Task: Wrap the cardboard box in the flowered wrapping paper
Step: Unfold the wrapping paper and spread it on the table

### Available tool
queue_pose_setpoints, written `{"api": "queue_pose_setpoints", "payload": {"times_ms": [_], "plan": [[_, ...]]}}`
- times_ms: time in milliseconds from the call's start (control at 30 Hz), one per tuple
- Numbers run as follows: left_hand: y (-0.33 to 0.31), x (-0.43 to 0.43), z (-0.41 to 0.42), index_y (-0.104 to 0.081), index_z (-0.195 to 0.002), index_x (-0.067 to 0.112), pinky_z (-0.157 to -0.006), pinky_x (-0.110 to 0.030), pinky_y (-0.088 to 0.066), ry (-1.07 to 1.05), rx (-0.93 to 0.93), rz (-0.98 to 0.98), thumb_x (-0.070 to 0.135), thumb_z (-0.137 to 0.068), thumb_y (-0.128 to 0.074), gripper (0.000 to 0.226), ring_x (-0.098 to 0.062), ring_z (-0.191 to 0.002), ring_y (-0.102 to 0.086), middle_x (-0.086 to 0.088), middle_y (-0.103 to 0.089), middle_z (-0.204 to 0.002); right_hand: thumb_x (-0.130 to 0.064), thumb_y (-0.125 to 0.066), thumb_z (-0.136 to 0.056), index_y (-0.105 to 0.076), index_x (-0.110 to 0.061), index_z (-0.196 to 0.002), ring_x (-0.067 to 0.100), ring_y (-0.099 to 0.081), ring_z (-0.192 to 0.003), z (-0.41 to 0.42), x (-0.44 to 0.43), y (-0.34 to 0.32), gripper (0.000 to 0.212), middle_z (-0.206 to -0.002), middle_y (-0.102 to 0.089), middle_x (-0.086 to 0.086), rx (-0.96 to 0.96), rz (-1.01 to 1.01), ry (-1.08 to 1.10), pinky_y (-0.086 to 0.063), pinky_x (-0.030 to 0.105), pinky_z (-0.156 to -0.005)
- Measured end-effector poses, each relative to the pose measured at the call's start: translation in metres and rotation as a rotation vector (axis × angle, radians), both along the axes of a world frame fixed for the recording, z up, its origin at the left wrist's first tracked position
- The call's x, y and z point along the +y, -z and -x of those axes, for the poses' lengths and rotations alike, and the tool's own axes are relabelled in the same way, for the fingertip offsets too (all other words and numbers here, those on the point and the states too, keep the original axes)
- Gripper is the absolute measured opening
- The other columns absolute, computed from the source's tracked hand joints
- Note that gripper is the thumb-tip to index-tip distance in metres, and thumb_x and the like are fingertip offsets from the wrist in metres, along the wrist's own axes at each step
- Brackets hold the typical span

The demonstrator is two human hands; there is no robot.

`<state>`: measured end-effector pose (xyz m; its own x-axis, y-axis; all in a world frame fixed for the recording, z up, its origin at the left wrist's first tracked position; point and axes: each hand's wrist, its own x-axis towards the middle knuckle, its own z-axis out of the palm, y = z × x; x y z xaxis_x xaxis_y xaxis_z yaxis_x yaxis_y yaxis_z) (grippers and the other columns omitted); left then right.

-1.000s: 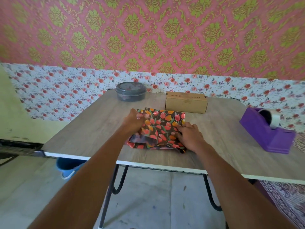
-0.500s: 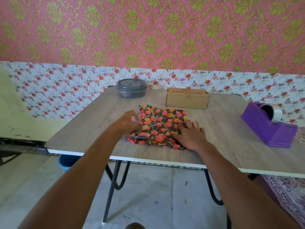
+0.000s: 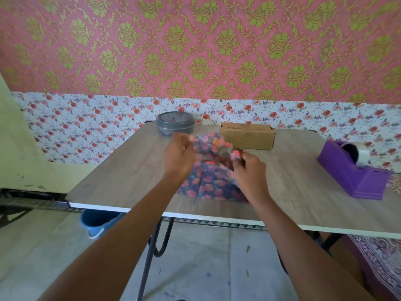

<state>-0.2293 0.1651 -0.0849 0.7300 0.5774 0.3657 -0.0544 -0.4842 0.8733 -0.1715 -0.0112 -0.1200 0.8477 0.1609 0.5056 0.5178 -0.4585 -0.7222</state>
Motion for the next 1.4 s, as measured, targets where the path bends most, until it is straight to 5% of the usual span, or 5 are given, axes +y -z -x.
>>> {"api": "queue_pose_setpoints", "payload": {"times_ms": [300, 633, 933, 1067, 1400], "plan": [[0.035, -0.001, -0.008, -0.057, -0.121, 0.018, -0.096, -0.052, -0.050, 0.197, 0.257, -0.299, 0.015, -0.093, -0.061, 0.028, -0.029, -0.113, -0.057, -0.008, -0.060, -0.121, -0.010, -0.053, -0.100, -0.066, -0.007, -0.087, 0.023, -0.067, -0.062, -0.016, -0.014, -0.020, 0.018, -0.072, -0.069, 0.007, 0.548, -0.873, -0.063, -0.050, 0.026, -0.050], [0.016, 0.001, -0.032, -0.018, -0.146, 0.020, -0.102, -0.058, -0.038, -0.246, 0.207, -0.625, 0.009, -0.081, -0.079, 0.089, -0.042, -0.131, -0.041, -0.016, -0.033, -0.149, -0.013, -0.056, -0.103, -0.075, -0.005, -0.100, 0.028, -0.074, -0.085, -0.014, -0.053, -0.003, 0.020, -0.095, -0.078, 0.012, 0.359, -0.647, -0.193, -0.057, 0.034, -0.071], [0.013, 0.014, -0.047, -0.067, -0.103, 0.013, -0.052, -0.013, -0.040, 0.018, 0.015, -0.178, -0.003, -0.088, -0.065, 0.021, -0.020, -0.078, -0.065, 0.002, -0.066, -0.083, -0.057, -0.061, -0.084, -0.071, 0.003, -0.081, 0.028, -0.065, -0.061, -0.004, -0.085, -0.001, 0.061, -0.074, -0.070, 0.017, 0.545, -0.833, -0.592, -0.051, 0.033, -0.061], [0.014, 0.009, -0.042, -0.051, -0.111, 0.022, -0.051, -0.013, -0.048, 0.122, -0.144, -0.173, -0.002, -0.093, -0.059, 0.031, -0.001, -0.069, -0.067, 0.012, -0.066, -0.079, -0.085, -0.032, -0.084, -0.066, 0.000, -0.106, 0.035, -0.072, -0.079, -0.024, -0.081, -0.022, 0.093, -0.104, -0.073, 0.029, 0.619, -0.575, -0.589, -0.059, 0.038, -0.065], [-0.001, 0.002, -0.040, -0.077, -0.095, 0.011, -0.087, -0.047, -0.059, 0.271, -0.243, -0.165, -0.022, -0.079, -0.051, 0.045, -0.016, -0.096, -0.071, 0.001, -0.076, -0.098, -0.021, -0.061, -0.102, -0.054, -0.032, -0.146, 0.016, -0.059, -0.082, -0.067, -0.007, -0.093, 0.046, -0.122, -0.065, 0.011, 0.362, 0.272, -0.428, -0.048, 0.030, -0.069]]}}
